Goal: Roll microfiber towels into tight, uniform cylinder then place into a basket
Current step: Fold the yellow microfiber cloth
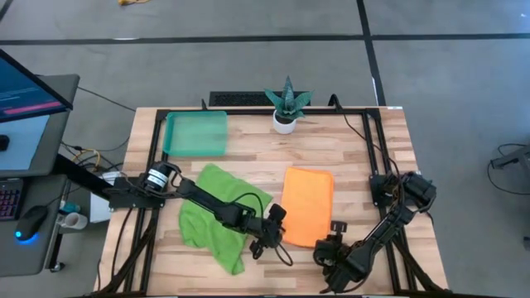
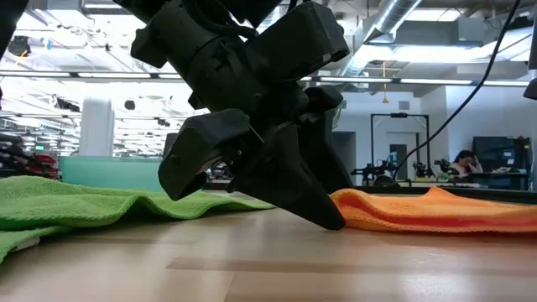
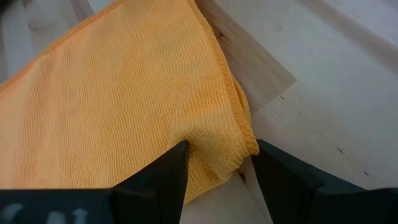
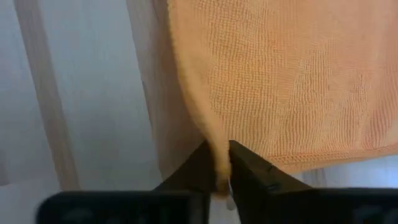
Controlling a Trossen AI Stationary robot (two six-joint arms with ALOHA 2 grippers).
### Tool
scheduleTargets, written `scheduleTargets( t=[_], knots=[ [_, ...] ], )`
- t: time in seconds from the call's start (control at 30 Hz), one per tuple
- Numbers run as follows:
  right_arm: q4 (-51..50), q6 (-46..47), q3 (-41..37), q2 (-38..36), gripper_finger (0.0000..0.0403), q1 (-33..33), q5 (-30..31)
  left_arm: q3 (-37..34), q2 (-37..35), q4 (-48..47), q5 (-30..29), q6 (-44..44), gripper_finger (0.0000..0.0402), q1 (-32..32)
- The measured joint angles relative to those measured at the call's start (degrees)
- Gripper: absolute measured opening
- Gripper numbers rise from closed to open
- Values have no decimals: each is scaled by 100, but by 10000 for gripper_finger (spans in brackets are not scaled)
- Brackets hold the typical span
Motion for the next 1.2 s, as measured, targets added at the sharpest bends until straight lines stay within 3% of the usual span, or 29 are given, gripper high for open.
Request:
scheduleTargets(
  t=[0.13, 0.53, 0.8, 1.2],
  knots=[
    [0, -5, 26, -17, 12, 27, -58, 54, -3, -65, -5, -157, 150, 0],
    [-310, -2, 345, -2, 11, 112, -84, 175, 17, -251, -34, -322, 8, -28],
    [-395, 39, 678, -12, 5, 150, -110, 259, 17, -562, -185, -722, 3, -122],
    [-195, 206, 1040, -22, 8, 147, -241, 952, 8, -2161, -1052, -1189, 1, -565]
  ],
)
